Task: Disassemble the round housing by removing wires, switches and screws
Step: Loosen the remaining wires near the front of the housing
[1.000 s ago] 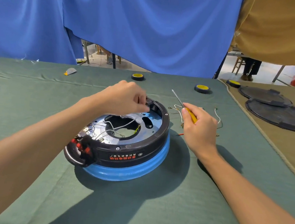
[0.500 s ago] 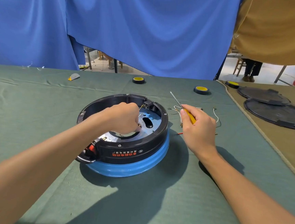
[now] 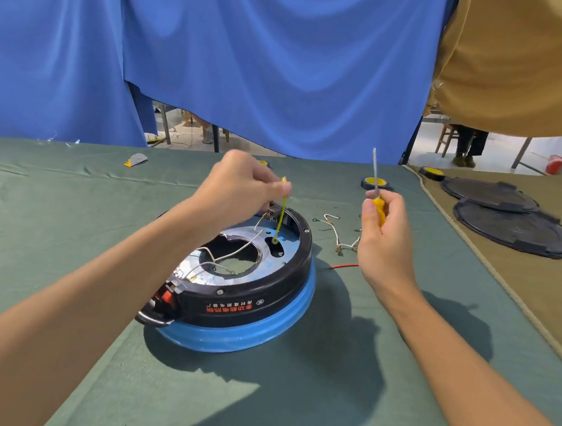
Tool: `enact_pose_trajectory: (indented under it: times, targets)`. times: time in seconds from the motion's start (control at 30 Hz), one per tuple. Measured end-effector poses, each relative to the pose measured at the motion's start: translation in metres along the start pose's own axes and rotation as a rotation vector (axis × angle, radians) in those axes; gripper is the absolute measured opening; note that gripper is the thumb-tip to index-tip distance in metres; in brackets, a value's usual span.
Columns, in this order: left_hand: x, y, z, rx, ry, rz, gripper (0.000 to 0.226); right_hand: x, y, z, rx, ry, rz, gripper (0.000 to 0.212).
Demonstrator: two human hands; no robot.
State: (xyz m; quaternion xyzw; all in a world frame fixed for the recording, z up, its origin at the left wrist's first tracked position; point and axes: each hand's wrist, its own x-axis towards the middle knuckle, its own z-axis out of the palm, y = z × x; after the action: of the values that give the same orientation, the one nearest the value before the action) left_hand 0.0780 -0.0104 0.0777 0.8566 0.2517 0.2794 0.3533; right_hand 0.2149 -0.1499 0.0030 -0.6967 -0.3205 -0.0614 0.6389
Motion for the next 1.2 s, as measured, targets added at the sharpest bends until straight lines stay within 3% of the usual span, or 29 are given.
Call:
enact_pose_trajectory:
  times: [0.07, 0.2, 0.33, 0.43, 0.5, 0.57, 0.63, 0.77, 0.9, 1.2]
  targets:
    - [0.002, 0.012, 0.006, -0.149, -0.018, -0.021, 0.025, 0.005, -0.008, -0.007, 0.189, -0.032, 0.07, 0.004]
    - [0.0, 0.03, 0.035, -0.212, -0.154, -0.01, 0.023, 0.009, -0.023, -0.026, 0.522, -0.188, 0.163, 0.011]
    - [0.007, 0.039, 0.061, -0.285, -0.127, -0.028, 0.032, 0.009, -0.025, -0.037, 0.483, -0.297, 0.172, 0.02]
    - [0.011, 0.039, 0.074, -0.315, -0.103, -0.056, 0.03, 0.011, -0.021, -0.037, 0.444, -0.261, 0.201, 0.03]
    - [0.013, 0.036, 0.079, -0.328, -0.104, -0.064, 0.032, 0.013, -0.016, -0.038, 0.43, -0.238, 0.208, 0.025]
    - [0.015, 0.031, 0.079, -0.261, -0.132, -0.046, 0.034, 0.018, -0.009, -0.04, 0.338, -0.222, 0.178, 0.012]
    - [0.017, 0.022, 0.072, -0.012, -0.148, 0.04, 0.038, 0.024, 0.0, -0.047, 0.101, -0.237, 0.099, 0.006]
    - [0.022, -0.006, 0.046, 0.572, -0.204, 0.273, 0.034, 0.027, 0.012, -0.061, -0.439, -0.566, -0.008, 0.009]
    - [0.025, -0.024, 0.023, 0.543, -0.139, 0.312, 0.027, 0.02, 0.014, -0.054, -0.608, -0.729, -0.063, 0.019]
    - [0.023, -0.053, 0.007, 0.591, -0.119, 0.27, 0.026, 0.013, 0.022, -0.045, -0.679, -0.756, -0.099, 0.009]
